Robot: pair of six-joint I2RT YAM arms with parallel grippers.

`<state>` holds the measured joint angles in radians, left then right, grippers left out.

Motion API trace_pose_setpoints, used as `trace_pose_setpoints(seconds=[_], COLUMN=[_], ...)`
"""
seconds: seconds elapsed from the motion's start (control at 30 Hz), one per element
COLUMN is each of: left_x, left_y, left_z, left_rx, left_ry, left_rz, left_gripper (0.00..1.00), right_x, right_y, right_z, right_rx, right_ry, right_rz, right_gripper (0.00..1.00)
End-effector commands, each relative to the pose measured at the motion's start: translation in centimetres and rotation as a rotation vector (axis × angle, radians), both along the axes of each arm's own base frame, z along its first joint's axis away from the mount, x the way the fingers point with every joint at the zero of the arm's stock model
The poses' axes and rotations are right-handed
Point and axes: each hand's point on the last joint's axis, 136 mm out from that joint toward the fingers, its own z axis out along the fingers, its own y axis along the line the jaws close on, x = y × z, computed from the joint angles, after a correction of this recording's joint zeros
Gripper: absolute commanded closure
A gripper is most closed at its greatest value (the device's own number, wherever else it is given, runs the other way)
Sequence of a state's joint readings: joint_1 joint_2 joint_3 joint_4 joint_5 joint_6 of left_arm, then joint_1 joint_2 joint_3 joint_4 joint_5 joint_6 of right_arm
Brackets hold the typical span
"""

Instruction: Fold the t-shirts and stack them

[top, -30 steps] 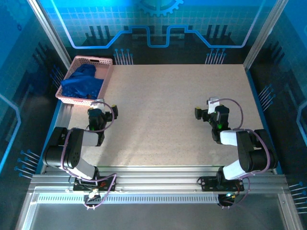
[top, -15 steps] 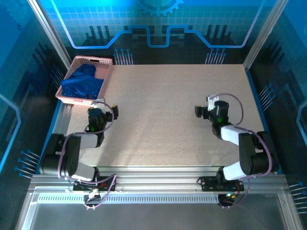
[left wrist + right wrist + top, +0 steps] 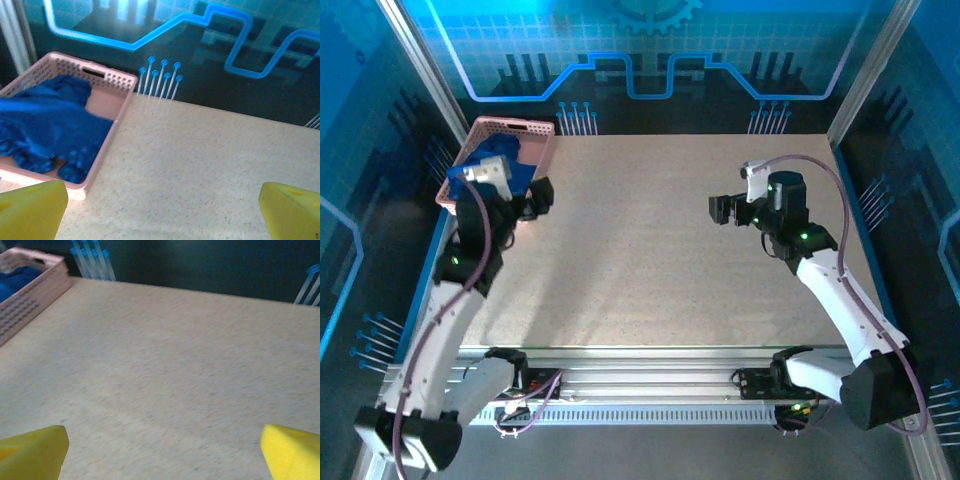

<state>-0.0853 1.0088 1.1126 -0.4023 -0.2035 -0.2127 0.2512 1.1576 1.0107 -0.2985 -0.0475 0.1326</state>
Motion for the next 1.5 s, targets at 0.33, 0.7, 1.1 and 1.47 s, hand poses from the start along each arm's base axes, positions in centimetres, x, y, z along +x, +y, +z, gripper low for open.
trace_pose_setpoints(seconds=[0.33, 0.7, 1.1, 1.47], left_x=[9.0, 15.7, 18.0, 20.0], left_y=[8.7, 11.8, 13.4, 13.6], left_z=[-7.6, -15.8, -20.7, -24.6], left_rx=[-0.333, -0.506, -0.439, -0.374], left_ry=[0.593, 0.67, 0.705, 0.75], left_rz=[0.176, 0.241, 0.296, 0.313], left_gripper=[0.04, 0.31, 0.43, 0.48], right_x=[-1.6, -2.5, -3.2, -3.5], right_y=[12.1, 15.8, 15.5, 15.6], right_z=[1.1, -0.4, -1.2, -1.4], right_rx=[0.11, 0.093, 0.104, 0.11], right_ry=[0.366, 0.477, 0.506, 0.521], right_rz=[0.35, 0.427, 0.402, 0.384], right_gripper=[0.0, 0.0, 0.0, 0.0])
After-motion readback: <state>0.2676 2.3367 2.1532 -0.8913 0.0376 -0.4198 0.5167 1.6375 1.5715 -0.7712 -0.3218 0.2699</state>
